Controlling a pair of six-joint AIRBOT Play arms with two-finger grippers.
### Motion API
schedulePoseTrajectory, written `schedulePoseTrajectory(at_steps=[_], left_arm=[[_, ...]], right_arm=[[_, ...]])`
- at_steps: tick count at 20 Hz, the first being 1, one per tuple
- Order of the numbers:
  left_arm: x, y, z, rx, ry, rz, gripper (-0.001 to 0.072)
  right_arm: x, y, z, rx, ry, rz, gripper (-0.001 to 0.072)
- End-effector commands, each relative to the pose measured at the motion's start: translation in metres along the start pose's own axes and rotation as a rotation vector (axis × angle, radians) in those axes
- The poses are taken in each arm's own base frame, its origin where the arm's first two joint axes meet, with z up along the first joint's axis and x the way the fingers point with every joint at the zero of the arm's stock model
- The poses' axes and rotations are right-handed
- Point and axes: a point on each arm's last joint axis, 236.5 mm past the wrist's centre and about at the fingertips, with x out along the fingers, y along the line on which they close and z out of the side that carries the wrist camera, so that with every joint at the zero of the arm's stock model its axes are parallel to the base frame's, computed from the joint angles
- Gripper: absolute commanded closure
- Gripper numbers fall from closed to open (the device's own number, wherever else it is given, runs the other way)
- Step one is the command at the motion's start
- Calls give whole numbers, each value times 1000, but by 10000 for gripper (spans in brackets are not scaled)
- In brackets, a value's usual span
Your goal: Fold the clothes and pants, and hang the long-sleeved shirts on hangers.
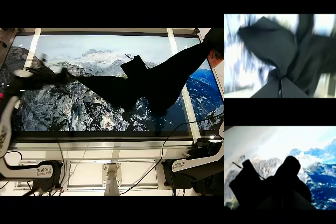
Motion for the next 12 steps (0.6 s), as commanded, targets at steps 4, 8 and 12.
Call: schedulePoseTrajectory(at_steps=[4,8,12], left_arm=[[-150,-43,135,-45,-559,-110,705],[-201,-63,175,-59,-735,-219,706],[-221,-64,181,35,-739,-159,705]], right_arm=[[-4,50,89,322,-374,232,694],[-32,104,148,507,-666,454,695],[-34,114,148,552,-661,500,694]])
